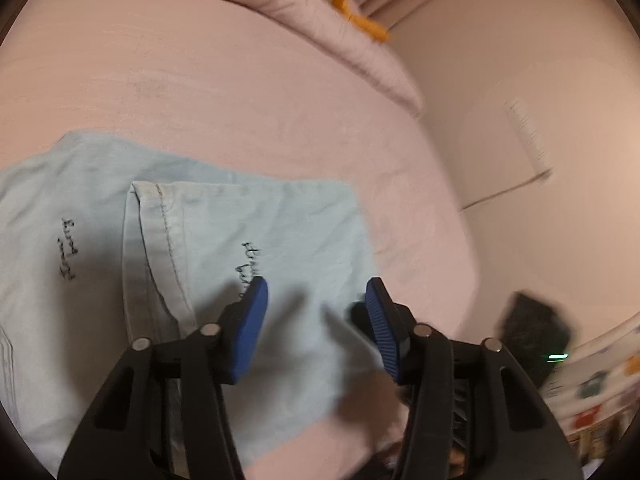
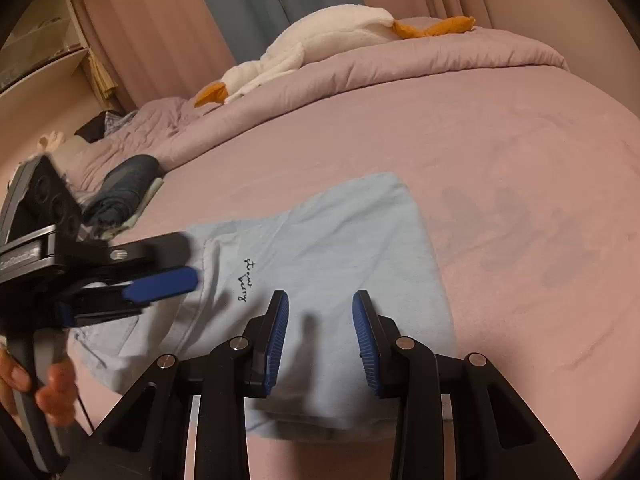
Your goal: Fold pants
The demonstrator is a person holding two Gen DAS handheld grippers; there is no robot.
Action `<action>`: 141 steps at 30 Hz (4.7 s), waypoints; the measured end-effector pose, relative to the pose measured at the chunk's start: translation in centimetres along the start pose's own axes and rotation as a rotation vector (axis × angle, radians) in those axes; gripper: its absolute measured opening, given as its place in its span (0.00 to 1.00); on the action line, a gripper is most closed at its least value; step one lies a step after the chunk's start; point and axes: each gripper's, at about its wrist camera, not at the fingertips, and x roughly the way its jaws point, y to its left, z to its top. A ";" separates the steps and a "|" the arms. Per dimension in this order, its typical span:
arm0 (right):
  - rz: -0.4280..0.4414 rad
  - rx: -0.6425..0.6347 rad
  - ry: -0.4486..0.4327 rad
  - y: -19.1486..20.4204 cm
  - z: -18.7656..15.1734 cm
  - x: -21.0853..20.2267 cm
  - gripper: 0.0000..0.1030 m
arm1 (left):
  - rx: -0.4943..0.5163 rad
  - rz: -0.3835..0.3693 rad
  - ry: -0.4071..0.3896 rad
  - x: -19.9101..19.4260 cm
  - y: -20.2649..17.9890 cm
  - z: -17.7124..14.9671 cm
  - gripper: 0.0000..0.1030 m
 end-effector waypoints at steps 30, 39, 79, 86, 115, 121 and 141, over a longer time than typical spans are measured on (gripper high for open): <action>0.051 -0.364 0.267 11.2 3.1 12.2 0.15 | 0.034 0.243 -0.014 -4.2 4.1 -6.2 0.02; 0.116 -0.227 0.203 9.6 3.9 9.1 0.15 | 0.030 0.249 -0.007 -4.6 3.7 -6.9 0.04; -0.117 -0.129 0.151 0.5 -2.5 0.1 0.40 | 0.008 0.237 -0.027 -6.8 4.3 -8.7 0.32; -0.141 -0.135 0.138 1.0 -2.5 0.8 0.41 | 0.004 0.255 -0.050 -8.2 4.0 -9.6 0.32; 0.016 -0.254 0.224 10.5 -4.2 5.7 0.42 | -0.080 0.397 -0.209 -16.6 7.6 -13.6 0.41; 0.019 -0.237 0.228 10.7 -3.9 5.1 0.42 | -0.181 0.406 -0.249 -19.3 10.2 -15.6 0.49; 0.083 -0.237 0.230 14.0 -4.1 5.6 0.42 | -0.469 0.219 -0.360 -20.5 15.6 -15.7 0.60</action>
